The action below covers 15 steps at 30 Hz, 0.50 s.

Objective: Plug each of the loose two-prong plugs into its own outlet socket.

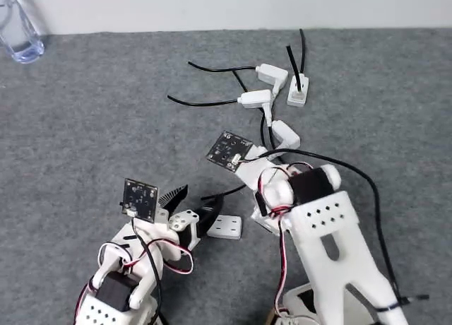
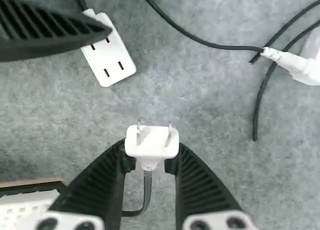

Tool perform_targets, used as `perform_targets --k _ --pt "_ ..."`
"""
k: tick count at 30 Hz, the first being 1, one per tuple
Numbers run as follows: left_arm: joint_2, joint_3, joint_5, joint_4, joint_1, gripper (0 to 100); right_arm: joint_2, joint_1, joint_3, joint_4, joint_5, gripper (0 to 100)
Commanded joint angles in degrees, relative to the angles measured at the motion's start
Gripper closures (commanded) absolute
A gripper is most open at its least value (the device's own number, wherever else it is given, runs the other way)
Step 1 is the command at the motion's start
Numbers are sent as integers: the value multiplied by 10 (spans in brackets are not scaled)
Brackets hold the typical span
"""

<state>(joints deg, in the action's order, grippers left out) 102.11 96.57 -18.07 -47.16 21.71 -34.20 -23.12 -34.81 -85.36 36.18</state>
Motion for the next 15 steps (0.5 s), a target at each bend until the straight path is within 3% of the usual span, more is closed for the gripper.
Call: perform_targets --k 1,7,15 --pt "3 -29 -29 13 -4 742 22 -44 18 13 -20 991" --pt "3 -39 -29 3 -4 742 63 -106 23 55 -43 991" --pt "3 -51 -29 -9 0 742 134 -110 82 67 -58 991"
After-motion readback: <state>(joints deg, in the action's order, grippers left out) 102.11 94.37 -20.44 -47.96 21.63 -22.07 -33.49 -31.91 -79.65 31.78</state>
